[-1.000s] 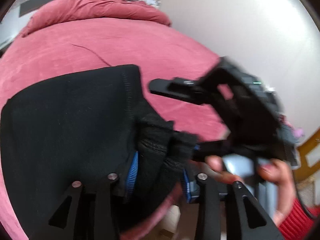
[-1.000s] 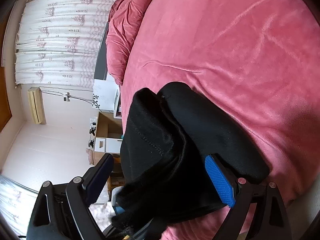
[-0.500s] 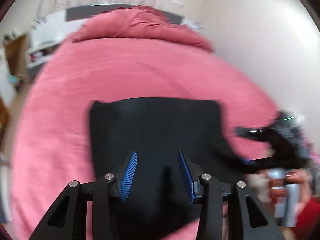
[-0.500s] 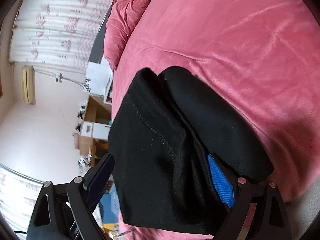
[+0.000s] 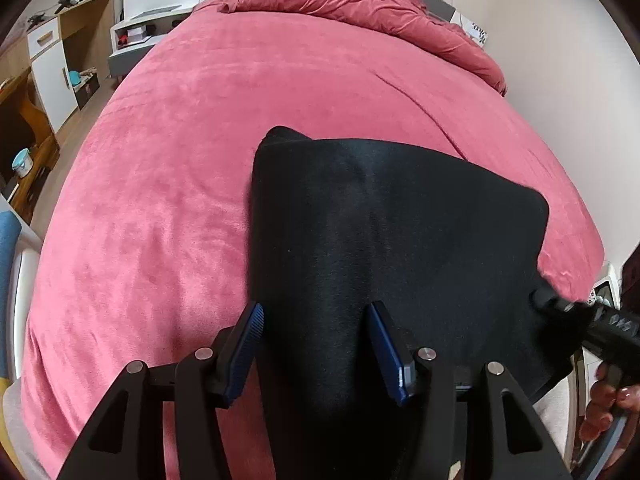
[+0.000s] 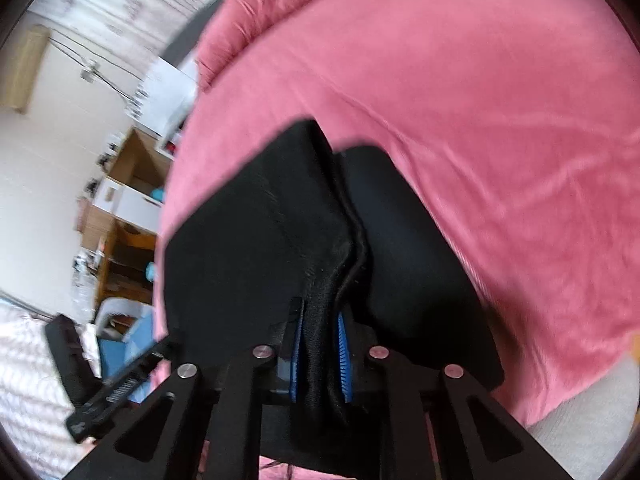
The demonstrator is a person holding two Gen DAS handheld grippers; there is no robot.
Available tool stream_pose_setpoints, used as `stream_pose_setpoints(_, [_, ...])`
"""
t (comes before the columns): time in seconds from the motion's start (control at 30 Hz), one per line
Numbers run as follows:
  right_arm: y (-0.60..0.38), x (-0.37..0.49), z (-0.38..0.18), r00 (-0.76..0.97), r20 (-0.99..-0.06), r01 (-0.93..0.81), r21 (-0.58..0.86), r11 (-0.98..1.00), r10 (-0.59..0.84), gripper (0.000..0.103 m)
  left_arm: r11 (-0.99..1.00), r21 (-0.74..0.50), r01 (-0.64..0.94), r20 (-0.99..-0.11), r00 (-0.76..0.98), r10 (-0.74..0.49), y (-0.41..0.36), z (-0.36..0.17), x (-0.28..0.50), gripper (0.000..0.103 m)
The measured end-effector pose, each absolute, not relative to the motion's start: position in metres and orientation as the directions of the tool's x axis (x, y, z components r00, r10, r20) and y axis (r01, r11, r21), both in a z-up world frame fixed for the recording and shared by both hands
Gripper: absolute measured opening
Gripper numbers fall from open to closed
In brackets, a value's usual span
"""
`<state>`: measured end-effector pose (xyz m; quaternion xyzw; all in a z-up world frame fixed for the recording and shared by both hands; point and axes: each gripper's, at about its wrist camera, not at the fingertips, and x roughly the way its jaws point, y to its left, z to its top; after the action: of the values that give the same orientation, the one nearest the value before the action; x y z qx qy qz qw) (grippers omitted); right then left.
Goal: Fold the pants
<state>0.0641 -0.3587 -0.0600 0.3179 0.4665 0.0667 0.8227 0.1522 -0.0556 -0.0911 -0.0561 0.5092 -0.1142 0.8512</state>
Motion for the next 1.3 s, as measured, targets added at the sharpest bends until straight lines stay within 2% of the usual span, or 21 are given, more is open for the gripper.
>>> stream_pose_setpoints(0.1, [-0.360,0.064,-0.029,0.618,-0.702,0.127,0.532,0.837,0.353,0.014,0.968,-0.211,0.132,-0.852,0.460,-0.249,-0.057,-0.087,0.158,0.055])
stream_pose_setpoints(0.2, [-0.361,0.064,-0.022,0.637,-0.710,0.114,0.472,0.874,0.300,0.014,0.969,-0.204,0.141,-0.856,0.454,-0.246,-0.062,-0.089,0.161,0.055])
stream_pose_setpoints(0.4, [-0.385,0.059,-0.073,0.581,-0.773,0.237,0.459,0.856,0.254,0.012,0.975,-0.156,0.157,-0.863,0.459,-0.212,-0.076,-0.097,0.158,0.058])
stream_pose_setpoints(0.53, [-0.396,0.053,-0.092,0.600,-0.745,0.276,0.535,0.799,0.292,0.013,0.976,-0.103,0.194,-0.857,0.481,-0.186,-0.084,-0.104,0.152,0.063])
stream_pose_setpoints(0.6, [-0.399,0.050,-0.090,0.607,-0.725,0.268,0.572,0.775,0.325,0.019,0.975,-0.098,0.200,-0.849,0.494,-0.187,-0.085,-0.104,0.145,0.063])
stream_pose_setpoints(0.63, [-0.399,0.046,-0.090,0.605,-0.720,0.266,0.584,0.767,0.340,0.025,0.974,-0.104,0.202,-0.848,0.494,-0.193,-0.084,-0.103,0.142,0.063])
stream_pose_setpoints(0.67, [-0.400,0.042,-0.090,0.600,-0.709,0.259,0.611,0.748,0.372,0.044,0.973,-0.108,0.203,-0.847,0.493,-0.197,-0.084,-0.103,0.139,0.063])
stream_pose_setpoints(0.7, [-0.395,0.041,-0.088,0.602,-0.701,0.254,0.623,0.740,0.383,0.057,0.972,-0.115,0.206,-0.846,0.493,-0.205,-0.083,-0.101,0.132,0.063])
stream_pose_setpoints(0.77, [-0.392,0.031,-0.086,0.606,-0.692,0.237,0.629,0.740,0.394,0.057,0.967,-0.123,0.225,-0.837,0.499,-0.223,-0.082,-0.101,0.118,0.063])
stream_pose_setpoints(0.83, [-0.386,0.023,-0.087,0.599,-0.702,0.223,0.609,0.761,0.386,0.052,0.963,-0.107,0.247,-0.829,0.513,-0.223,-0.084,-0.101,0.106,0.063])
stream_pose_setpoints(0.9, [-0.378,0.022,-0.087,0.577,-0.744,0.225,0.542,0.810,0.338,0.025,0.964,-0.073,0.257,-0.816,0.540,-0.206,-0.089,-0.104,0.095,0.063])
stream_pose_setpoints(0.93, [-0.376,0.022,-0.085,0.573,-0.755,0.223,0.519,0.825,0.320,0.024,0.965,-0.063,0.256,-0.814,0.546,-0.198,-0.091,-0.104,0.091,0.063])
stream_pose_setpoints(1.0, [-0.378,0.016,-0.074,0.616,-0.723,0.213,0.536,0.817,0.314,0.013,0.962,-0.062,0.265,-0.817,0.541,-0.201,-0.095,-0.097,0.084,0.063])
stream_pose_setpoints(1.07, [-0.381,0.011,-0.057,0.662,-0.690,0.196,0.535,0.822,0.292,0.012,0.952,-0.060,0.301,-0.801,0.554,-0.226,-0.101,-0.090,0.076,0.063])
stream_pose_setpoints(1.13, [-0.384,0.008,-0.050,0.676,-0.696,0.199,0.489,0.849,0.243,0.005,0.943,-0.024,0.333,-0.801,0.558,-0.217,-0.109,-0.093,0.077,0.063])
stream_pose_setpoints(1.2, [-0.388,0.010,-0.061,0.644,-0.735,0.231,0.451,0.862,0.212,0.002,0.939,0.029,0.343,-0.818,0.548,-0.175,-0.116,-0.105,0.076,0.063])
stream_pose_setpoints(1.3, [-0.393,0.008,-0.091,0.553,-0.809,0.280,0.406,0.870,0.200,0.003,0.938,0.034,0.346,-0.793,0.580,-0.186,-0.117,-0.107,0.068,0.064])
